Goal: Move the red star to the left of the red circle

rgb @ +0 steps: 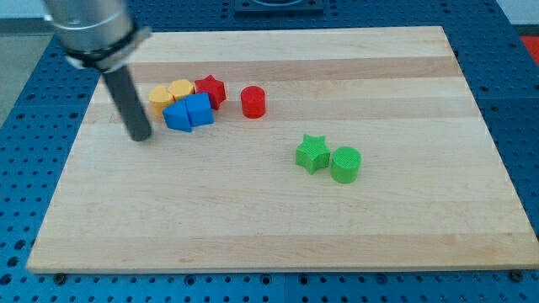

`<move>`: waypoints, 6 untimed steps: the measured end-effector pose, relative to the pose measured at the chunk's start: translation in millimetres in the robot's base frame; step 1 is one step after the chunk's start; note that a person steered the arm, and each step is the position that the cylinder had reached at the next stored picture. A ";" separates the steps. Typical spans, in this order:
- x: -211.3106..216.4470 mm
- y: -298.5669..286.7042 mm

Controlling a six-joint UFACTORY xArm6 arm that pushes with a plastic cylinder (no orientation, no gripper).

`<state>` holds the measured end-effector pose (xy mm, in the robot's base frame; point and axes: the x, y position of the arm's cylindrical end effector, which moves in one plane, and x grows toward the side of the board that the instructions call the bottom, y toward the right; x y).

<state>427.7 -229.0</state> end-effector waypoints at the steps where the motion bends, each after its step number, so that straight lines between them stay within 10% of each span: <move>1: -28.7 -71.3; 6: -99.3 91.7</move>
